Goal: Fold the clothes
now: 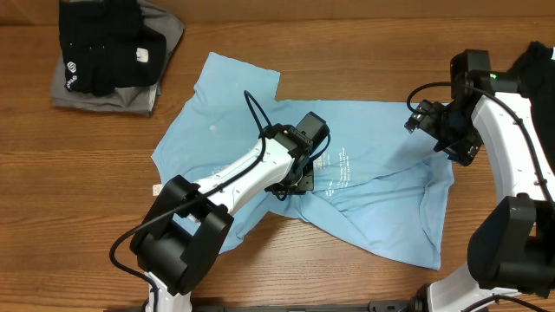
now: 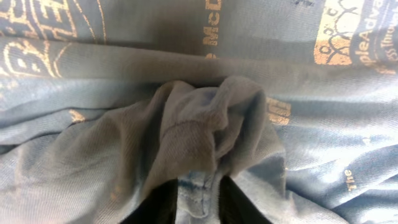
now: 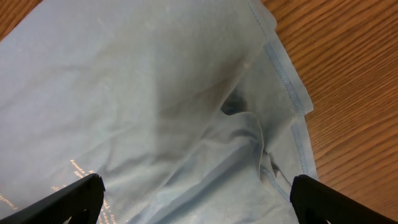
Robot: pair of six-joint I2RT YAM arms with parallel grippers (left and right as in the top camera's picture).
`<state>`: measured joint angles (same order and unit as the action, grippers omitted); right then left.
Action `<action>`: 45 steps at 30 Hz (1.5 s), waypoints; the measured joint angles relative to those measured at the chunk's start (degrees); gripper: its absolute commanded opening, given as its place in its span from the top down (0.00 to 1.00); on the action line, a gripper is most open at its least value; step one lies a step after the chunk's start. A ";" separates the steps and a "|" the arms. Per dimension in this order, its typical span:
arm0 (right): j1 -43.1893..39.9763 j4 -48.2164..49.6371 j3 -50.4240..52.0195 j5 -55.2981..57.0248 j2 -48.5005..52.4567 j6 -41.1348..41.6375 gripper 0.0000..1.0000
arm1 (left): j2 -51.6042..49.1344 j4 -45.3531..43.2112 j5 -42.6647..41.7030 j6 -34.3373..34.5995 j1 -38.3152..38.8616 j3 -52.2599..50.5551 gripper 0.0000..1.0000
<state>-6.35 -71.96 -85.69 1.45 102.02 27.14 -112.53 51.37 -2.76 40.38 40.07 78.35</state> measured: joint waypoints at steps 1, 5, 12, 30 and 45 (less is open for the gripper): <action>0.00 0.07 0.00 0.00 0.00 0.02 0.00 | 0.00 0.24 0.00 0.00 0.00 0.00 0.73; 0.00 0.22 0.00 0.00 0.00 0.00 0.00 | 0.00 0.72 0.02 0.00 -0.09 0.00 0.76; 0.02 0.37 0.00 0.00 0.00 0.00 0.00 | 0.00 0.72 -1.38 -0.04 -1.68 0.00 0.76; 0.00 0.42 0.00 0.00 0.00 -0.02 0.00 | 0.00 -0.44 -11.21 -4.39 -3.98 0.00 0.71; 0.00 0.48 0.00 0.00 0.00 -0.11 0.00 | 0.00 -0.37 -12.04 -6.05 -8.15 0.00 0.70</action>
<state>-6.35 -71.48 -85.69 1.45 102.02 27.03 -112.53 51.00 -14.81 34.33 31.92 78.35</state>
